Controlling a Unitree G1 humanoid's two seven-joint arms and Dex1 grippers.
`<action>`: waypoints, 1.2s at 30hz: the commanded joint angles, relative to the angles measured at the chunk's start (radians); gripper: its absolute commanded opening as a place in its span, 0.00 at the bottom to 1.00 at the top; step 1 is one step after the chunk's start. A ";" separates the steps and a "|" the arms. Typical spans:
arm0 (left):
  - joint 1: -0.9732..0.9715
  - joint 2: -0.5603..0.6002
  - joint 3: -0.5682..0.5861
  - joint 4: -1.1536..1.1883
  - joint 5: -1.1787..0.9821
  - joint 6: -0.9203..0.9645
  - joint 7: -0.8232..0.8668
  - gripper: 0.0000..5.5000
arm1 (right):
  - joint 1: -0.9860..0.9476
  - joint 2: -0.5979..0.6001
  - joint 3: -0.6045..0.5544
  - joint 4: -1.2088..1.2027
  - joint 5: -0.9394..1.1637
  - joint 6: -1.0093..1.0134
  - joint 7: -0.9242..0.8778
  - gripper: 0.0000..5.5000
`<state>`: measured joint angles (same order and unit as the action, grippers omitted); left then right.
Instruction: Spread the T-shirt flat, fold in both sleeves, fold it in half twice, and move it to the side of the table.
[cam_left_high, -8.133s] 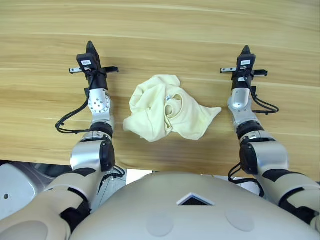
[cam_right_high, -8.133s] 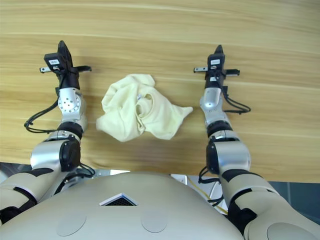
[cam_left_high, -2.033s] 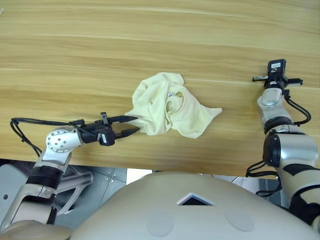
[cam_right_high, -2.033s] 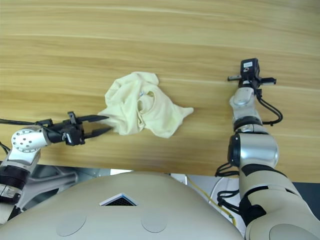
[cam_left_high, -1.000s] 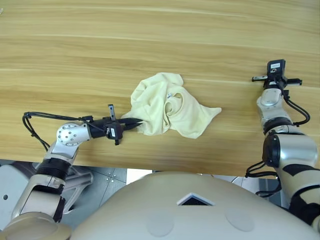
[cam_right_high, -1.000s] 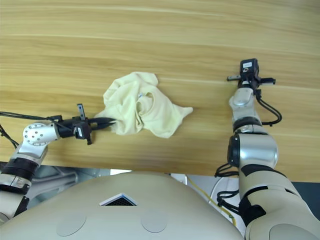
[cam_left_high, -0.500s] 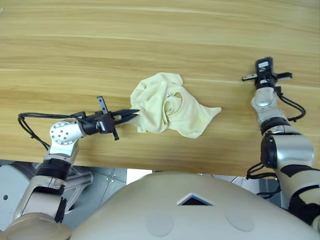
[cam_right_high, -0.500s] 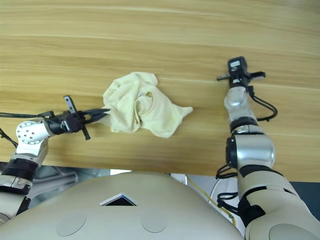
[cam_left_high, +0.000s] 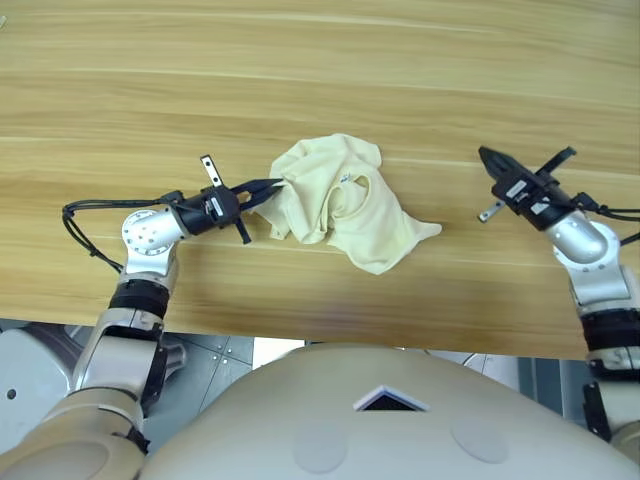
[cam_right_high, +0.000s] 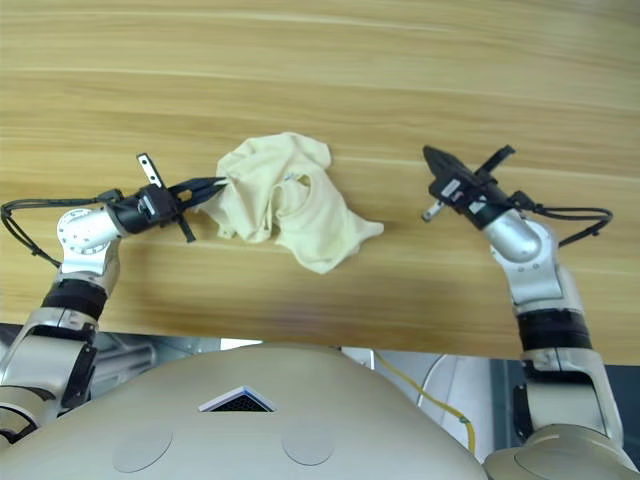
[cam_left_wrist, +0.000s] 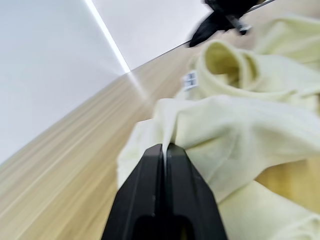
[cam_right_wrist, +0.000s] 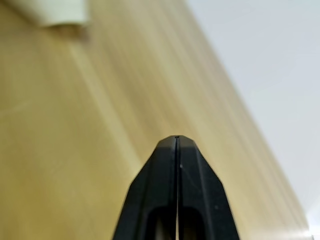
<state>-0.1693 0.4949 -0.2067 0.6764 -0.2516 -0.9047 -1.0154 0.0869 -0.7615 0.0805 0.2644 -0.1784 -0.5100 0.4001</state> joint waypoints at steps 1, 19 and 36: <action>-0.060 -0.044 0.021 0.063 0.012 -0.008 -0.004 0.00 | 0.094 -0.017 0.044 -0.086 -0.012 0.032 0.087 0.00; -0.226 -0.156 0.077 0.437 0.157 -0.039 0.077 0.00 | 0.225 -0.093 0.049 -0.601 0.013 0.220 0.315 0.00; -0.232 -0.154 0.119 0.545 0.201 0.006 0.125 0.00 | 0.217 -0.109 0.075 -0.588 -0.066 0.218 0.356 0.46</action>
<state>-0.4013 0.3349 -0.0865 1.1904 -0.0995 -0.9324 -0.9074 0.3252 -0.8461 0.2018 -0.3138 -0.2348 -0.3116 0.7625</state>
